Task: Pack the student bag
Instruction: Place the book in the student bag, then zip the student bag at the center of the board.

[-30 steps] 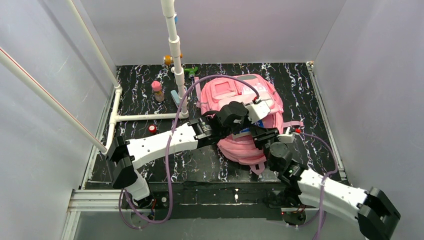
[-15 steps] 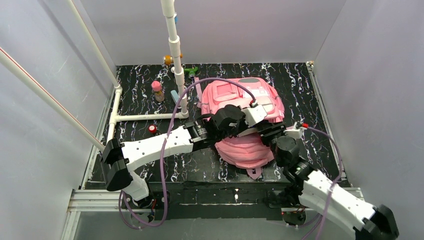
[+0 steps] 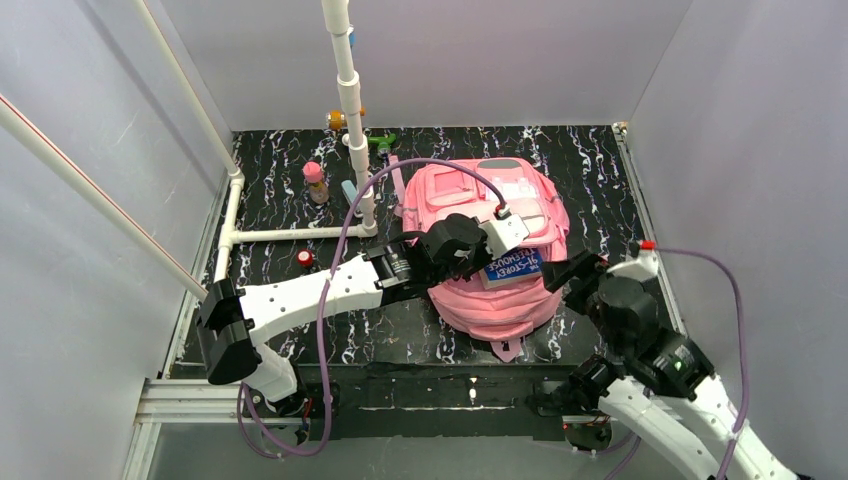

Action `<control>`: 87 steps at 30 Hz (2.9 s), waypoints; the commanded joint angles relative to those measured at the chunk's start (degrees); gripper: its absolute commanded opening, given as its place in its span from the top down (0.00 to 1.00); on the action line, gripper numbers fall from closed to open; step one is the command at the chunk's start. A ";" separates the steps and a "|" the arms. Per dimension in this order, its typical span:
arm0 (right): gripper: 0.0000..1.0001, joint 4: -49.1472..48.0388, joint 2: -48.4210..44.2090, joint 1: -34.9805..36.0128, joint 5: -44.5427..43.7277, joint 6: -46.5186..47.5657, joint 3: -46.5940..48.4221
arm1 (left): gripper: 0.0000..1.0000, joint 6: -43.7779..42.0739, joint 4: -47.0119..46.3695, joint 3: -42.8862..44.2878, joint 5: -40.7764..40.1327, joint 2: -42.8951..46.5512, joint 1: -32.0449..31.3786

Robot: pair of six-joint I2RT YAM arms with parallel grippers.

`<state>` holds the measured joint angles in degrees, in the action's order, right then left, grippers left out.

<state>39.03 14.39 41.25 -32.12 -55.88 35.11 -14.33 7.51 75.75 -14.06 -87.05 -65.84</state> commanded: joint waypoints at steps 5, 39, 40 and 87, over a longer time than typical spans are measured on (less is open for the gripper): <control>0.34 -5.63 13.30 -0.03 13.70 5.77 4.18 | 1.00 6.20 0.58 -0.44 2.00 4.19 -0.43; 0.75 -21.17 23.26 -0.12 8.43 3.80 -3.05 | 1.00 10.38 -0.48 -1.10 6.91 2.47 -0.43; 0.75 -15.42 21.68 -0.12 10.54 3.95 -1.61 | 1.00 10.14 -0.88 -1.44 6.67 2.57 -0.43; 0.43 -27.17 46.70 -14.31 45.47 24.51 13.76 | 0.33 13.88 -56.38 -39.45 43.07 -1.81 42.03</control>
<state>14.00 61.45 27.38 11.57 -32.95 48.18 1.45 -36.18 36.27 29.61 -85.67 -23.46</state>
